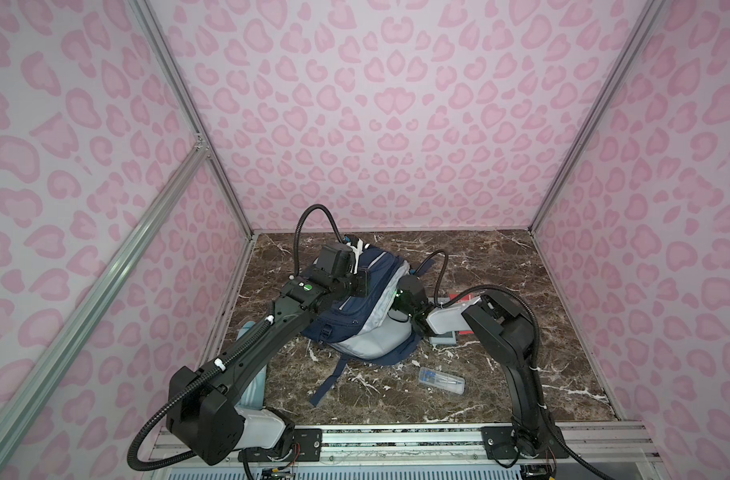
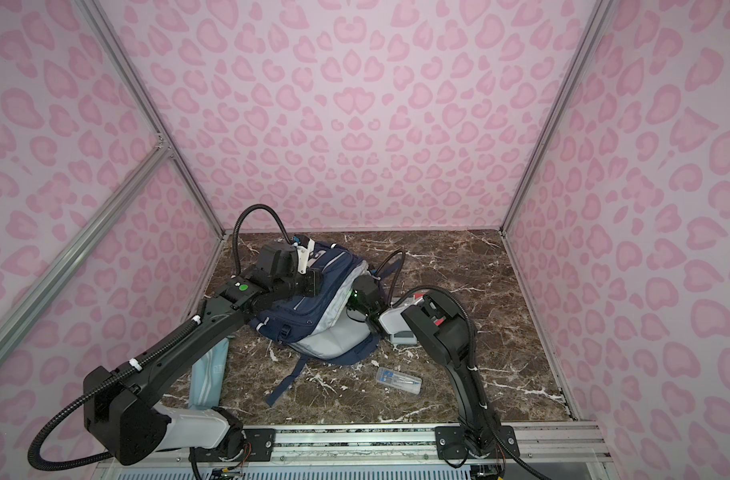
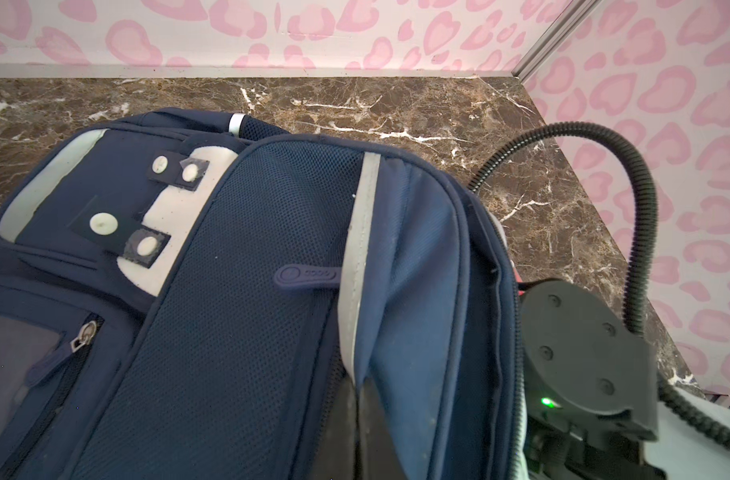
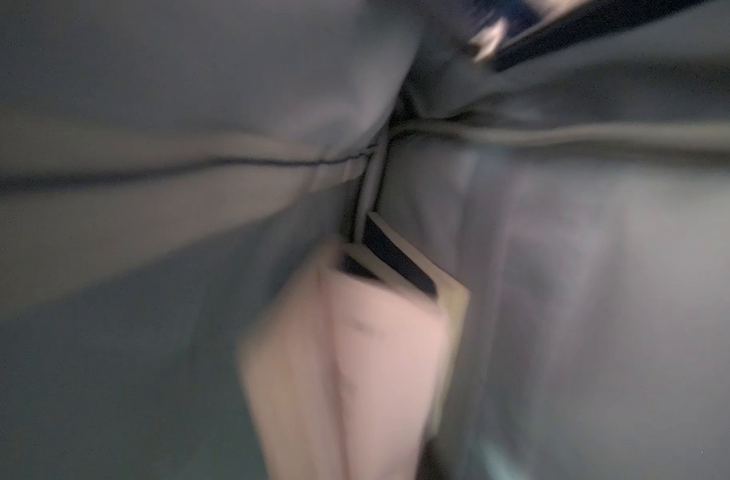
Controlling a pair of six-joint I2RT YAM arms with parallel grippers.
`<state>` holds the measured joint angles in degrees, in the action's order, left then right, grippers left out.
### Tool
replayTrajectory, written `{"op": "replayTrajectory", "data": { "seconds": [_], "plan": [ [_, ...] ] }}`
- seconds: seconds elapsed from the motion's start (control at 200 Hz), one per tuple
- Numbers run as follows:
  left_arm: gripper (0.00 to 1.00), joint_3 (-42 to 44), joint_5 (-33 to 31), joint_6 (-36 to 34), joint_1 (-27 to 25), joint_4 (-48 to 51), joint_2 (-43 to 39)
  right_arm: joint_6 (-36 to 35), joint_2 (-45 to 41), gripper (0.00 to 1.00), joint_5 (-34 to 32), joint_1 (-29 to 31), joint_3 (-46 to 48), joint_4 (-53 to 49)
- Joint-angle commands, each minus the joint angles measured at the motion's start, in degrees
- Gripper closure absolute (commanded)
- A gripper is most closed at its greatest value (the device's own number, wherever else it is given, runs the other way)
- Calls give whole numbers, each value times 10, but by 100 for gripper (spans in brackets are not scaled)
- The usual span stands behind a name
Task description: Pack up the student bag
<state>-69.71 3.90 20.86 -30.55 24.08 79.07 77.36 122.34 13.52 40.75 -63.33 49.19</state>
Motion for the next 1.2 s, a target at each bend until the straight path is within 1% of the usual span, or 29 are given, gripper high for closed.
{"op": "replayTrajectory", "data": {
  "seconds": [0.0, 0.06, 0.105, 0.17, 0.26, 0.355, 0.43, 0.485, 0.55, 0.585, 0.6, 0.605, 0.62, 0.63, 0.645, 0.655, 0.7, 0.705, 0.71, 0.72, 0.765, 0.805, 0.84, 0.905, 0.955, 0.97, 1.02, 1.105, 1.195],
  "plan": [
    [96, 0, 2, 21, 2, -56, 4, -33, -44, 22, 9, -4, 54, -10],
    [96, 12, 3, 25, 2, -69, 4, -65, -96, 20, -5, -7, 119, -32],
    [96, 15, -2, 26, 2, -69, 6, -72, -133, 21, -12, -14, 169, -25],
    [97, 19, -6, 26, 2, -69, 10, -87, -185, 24, 2, -32, 221, -34],
    [96, 31, -4, 38, 2, -76, 17, -134, -270, 33, 0, -40, 268, -107],
    [96, 49, -15, 54, 2, -89, 23, -186, -369, 37, -16, -31, 302, -207],
    [96, 61, -16, 67, 2, -99, 26, -241, -451, 31, -54, -12, 303, -334],
    [96, 71, -9, 75, 2, -112, 28, -277, -513, 26, -106, 8, 297, -425],
    [91, 80, 5, 86, 2, -125, 32, -320, -570, 20, -146, 22, 289, -495],
    [83, 84, 15, 90, 2, -130, 35, -342, -597, 17, -159, 22, 284, -532],
    [77, 85, 19, 92, 2, -131, 35, -349, -606, 15, -169, 23, 281, -546],
    [76, 85, 19, 92, 2, -131, 36, -352, -610, 14, -172, 22, 281, -551],
    [70, 85, 22, 93, 2, -129, 37, -355, -619, 5, -186, 22, 280, -565],
    [66, 85, 24, 94, 2, -126, 38, -354, -625, 2, -197, 21, 280, -575],
    [57, 83, 24, 95, 2, -122, 39, -353, -635, 2, -214, 20, 280, -589],
    [53, 83, 24, 97, 2, -119, 39, -352, -640, 1, -222, 19, 282, -596],
    [28, 84, 23, 106, 3, -110, 35, -317, -667, 1, -242, 0, 283, -654],
    [25, 85, 23, 107, 3, -110, 35, -313, -670, 1, -241, -2, 284, -657],
    [20, 86, 22, 107, 3, -110, 34, -311, -672, 1, -239, -6, 285, -662],
    [15, 88, 21, 111, 4, -109, 32, -307, -678, 1, -232, -14, 287, -667],
    [1, 99, 9, 124, 6, -105, 19, -329, -703, 1, -154, -54, 305, -648],
    [2, 112, -3, 133, 10, -102, -1, -356, -724, 2, -82, -78, 327, -613],
    [2, 129, -6, 141, 17, -103, -22, -375, -739, 1, -62, -86, 338, -595],
    [2, 165, 5, 155, 36, -113, -65, -378, -750, 2, -98, -69, 328, -634],
    [3, 200, 17, 172, 52, -122, -104, -383, -741, 2, -136, -37, 308, -673],
    [0, 211, 20, 177, 58, -124, -114, -384, -738, 1, -148, -25, 301, -685],
    [11, 253, 39, 190, 76, -135, -141, -381, -721, 1, -187, 21, 284, -702],
    [22, 312, 68, 213, 127, -130, -165, -361, -683, 5, -238, 109, 273, -674],
    [24, 393, 118, 249, 199, -169, -192, -340, -621, 6, -257, 184, 260, -621]
  ]
}}
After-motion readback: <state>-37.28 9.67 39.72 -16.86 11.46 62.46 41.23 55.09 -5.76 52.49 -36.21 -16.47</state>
